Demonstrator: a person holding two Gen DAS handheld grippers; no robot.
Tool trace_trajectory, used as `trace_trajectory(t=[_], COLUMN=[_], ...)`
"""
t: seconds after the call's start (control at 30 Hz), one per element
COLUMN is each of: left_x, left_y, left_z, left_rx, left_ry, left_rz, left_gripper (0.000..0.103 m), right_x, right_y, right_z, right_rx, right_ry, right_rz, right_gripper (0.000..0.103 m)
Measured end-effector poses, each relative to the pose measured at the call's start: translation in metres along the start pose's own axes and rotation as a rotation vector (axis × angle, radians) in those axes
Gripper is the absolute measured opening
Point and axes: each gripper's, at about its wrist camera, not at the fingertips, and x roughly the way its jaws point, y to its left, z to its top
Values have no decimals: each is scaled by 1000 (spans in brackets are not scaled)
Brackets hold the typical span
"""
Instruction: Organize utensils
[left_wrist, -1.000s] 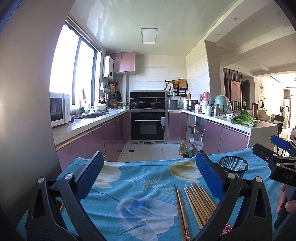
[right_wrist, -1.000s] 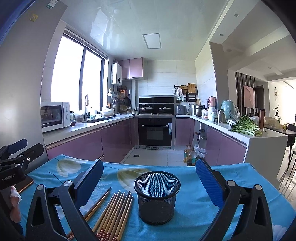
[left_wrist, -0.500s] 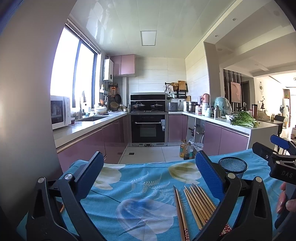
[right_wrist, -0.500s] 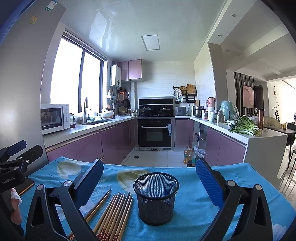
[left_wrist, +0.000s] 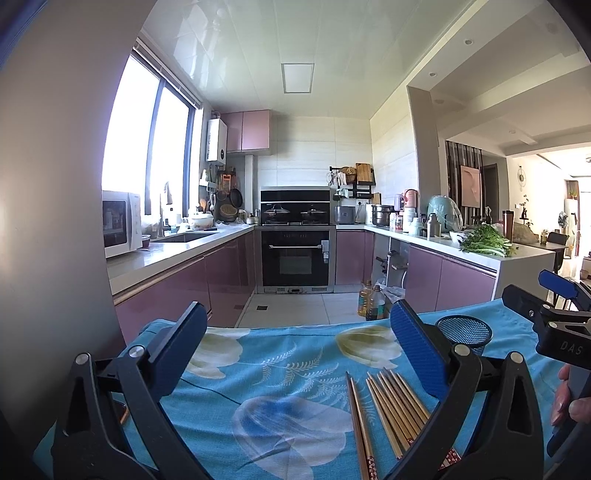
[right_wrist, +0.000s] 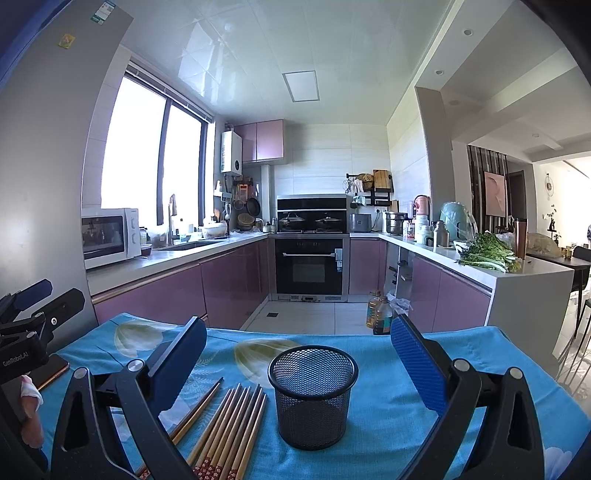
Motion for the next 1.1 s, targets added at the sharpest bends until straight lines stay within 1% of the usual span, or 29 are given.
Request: trace_trajectory(t=[1.1], left_x=[0], left_y=[0], left_z=[-1], left_rx=[0], left_ry=[-1], left_rz=[-1], left_gripper=[98], right_x=[1], right_y=[1], right_z=[2], right_rx=[2], right_ry=[-3], right_rz=[3], right_gripper=[97])
